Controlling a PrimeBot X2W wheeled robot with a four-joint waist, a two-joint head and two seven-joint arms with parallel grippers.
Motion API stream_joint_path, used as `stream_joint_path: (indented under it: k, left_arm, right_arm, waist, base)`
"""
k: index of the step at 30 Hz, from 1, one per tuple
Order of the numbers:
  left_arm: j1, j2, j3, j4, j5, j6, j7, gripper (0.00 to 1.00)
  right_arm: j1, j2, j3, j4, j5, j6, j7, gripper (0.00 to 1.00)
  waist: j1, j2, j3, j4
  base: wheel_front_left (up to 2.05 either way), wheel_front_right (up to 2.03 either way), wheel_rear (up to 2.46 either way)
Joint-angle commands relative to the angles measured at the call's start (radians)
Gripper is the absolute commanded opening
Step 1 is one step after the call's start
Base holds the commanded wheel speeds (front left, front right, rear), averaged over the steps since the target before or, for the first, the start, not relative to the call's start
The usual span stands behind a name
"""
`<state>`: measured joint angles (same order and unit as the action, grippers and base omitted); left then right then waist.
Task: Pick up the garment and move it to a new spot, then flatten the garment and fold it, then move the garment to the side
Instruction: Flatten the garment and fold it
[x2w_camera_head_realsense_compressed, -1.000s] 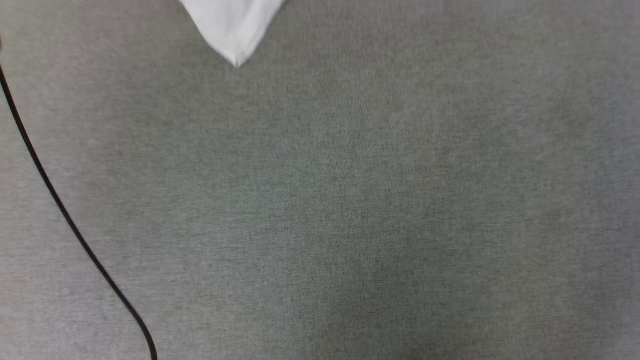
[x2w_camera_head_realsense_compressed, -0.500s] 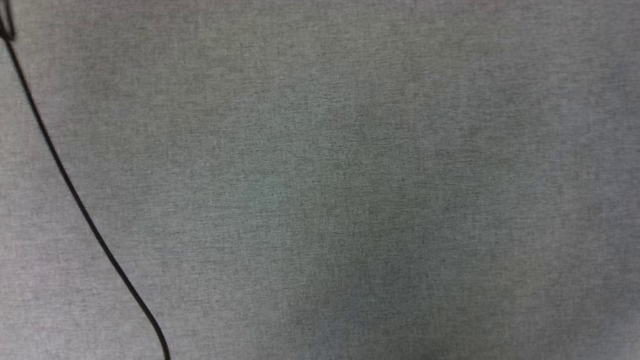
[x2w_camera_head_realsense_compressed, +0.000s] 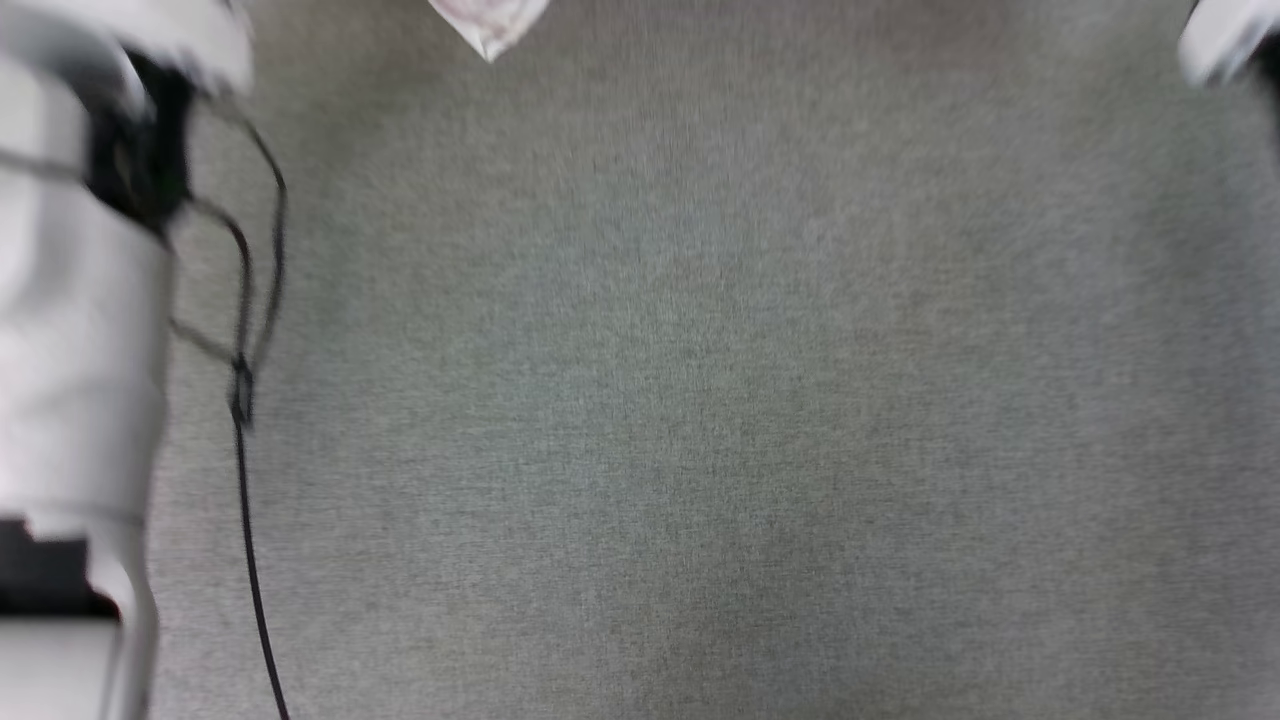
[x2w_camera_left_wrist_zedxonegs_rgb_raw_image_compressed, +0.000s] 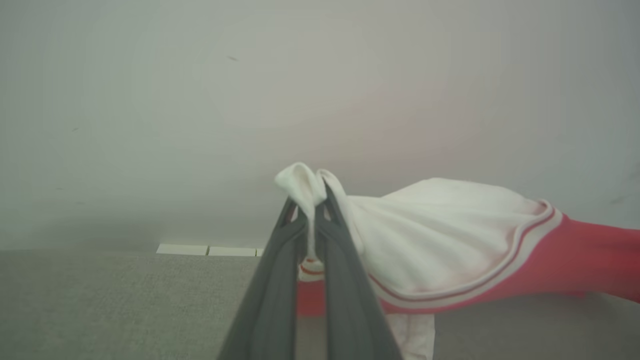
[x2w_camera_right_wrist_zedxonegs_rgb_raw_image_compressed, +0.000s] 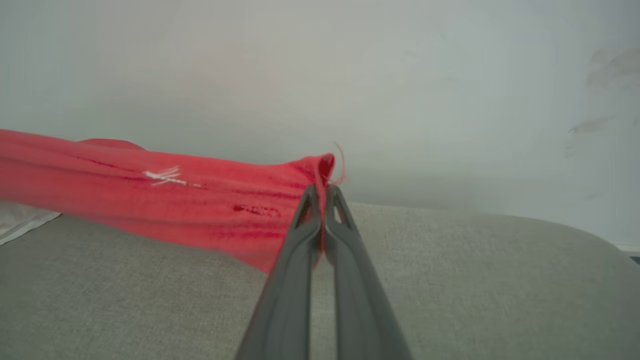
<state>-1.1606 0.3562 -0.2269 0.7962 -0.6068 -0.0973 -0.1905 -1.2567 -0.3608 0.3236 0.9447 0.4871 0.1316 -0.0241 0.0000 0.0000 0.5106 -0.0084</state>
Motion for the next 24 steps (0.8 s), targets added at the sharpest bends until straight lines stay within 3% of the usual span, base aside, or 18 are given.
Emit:
stream_joint_path:
  k: [1, 13, 19, 24]
  left_arm:
    - [0.053, 0.002, -0.001, 0.004, -0.007, -0.004, -0.015, 0.00]
    - [0.570, 0.012, -0.032, -0.050, -0.048, -0.015, -0.033, 0.00]
    - [0.828, 0.035, -0.015, -0.143, -0.090, 0.024, 0.006, 0.00]
    - [1.042, 0.047, 0.009, -0.279, -0.129, 0.088, 0.042, 0.00]
  right_arm:
    - [0.050, -0.007, 0.010, 0.005, 0.013, -0.002, -0.010, 0.00]
    - [0.513, -0.007, 0.067, -0.026, 0.150, -0.002, -0.059, 0.00]
    - [0.722, -0.009, 0.066, -0.058, 0.194, -0.002, -0.067, 0.00]
    - [0.878, -0.017, 0.049, -0.119, 0.201, -0.002, -0.086, 0.00]
  waist:
    - [0.0000, 0.0000, -0.078, 0.005]
    - [0.0000, 0.0000, -0.348, 0.009]
    - [0.0000, 0.0000, -0.467, 0.011]
    - [0.0000, 0.0000, -0.530, 0.014]
  base:
    - [0.00, 0.00, 0.00]
    - [0.00, 0.00, 0.00]
    - [0.00, 0.00, 0.00]
    - [0.00, 0.00, 0.00]
